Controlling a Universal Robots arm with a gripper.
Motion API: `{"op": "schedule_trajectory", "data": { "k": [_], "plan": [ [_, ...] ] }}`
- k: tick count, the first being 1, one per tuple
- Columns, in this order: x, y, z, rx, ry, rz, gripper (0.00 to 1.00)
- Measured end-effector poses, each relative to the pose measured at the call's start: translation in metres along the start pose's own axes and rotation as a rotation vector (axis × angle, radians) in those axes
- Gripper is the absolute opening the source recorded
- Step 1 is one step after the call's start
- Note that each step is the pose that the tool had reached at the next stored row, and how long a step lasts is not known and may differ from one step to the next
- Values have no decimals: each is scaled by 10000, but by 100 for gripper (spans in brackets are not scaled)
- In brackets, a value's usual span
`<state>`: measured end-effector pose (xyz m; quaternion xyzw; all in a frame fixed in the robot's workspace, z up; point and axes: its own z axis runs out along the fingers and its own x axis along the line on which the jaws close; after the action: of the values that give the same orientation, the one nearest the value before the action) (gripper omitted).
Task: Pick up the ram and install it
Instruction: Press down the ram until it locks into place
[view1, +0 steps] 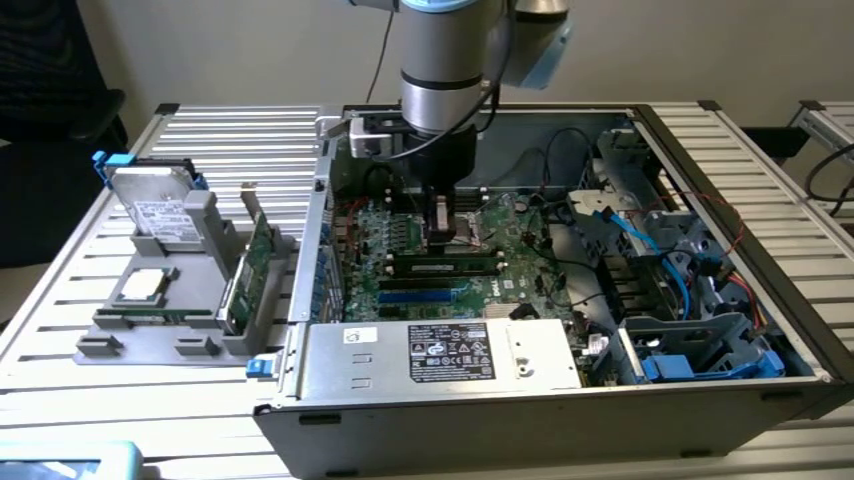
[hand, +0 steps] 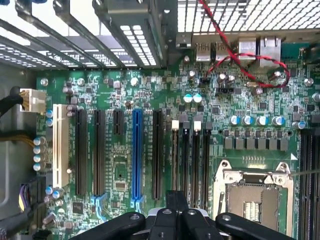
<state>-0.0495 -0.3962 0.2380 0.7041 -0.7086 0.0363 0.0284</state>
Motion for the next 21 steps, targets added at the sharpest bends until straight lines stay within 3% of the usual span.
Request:
{"op": "schedule_trajectory", "data": {
  "k": [5,21],
  "plan": [
    [0,116,2,-13,-7,40,11],
    [-8,190,50,-19,-3,43,11]
  ]
}}
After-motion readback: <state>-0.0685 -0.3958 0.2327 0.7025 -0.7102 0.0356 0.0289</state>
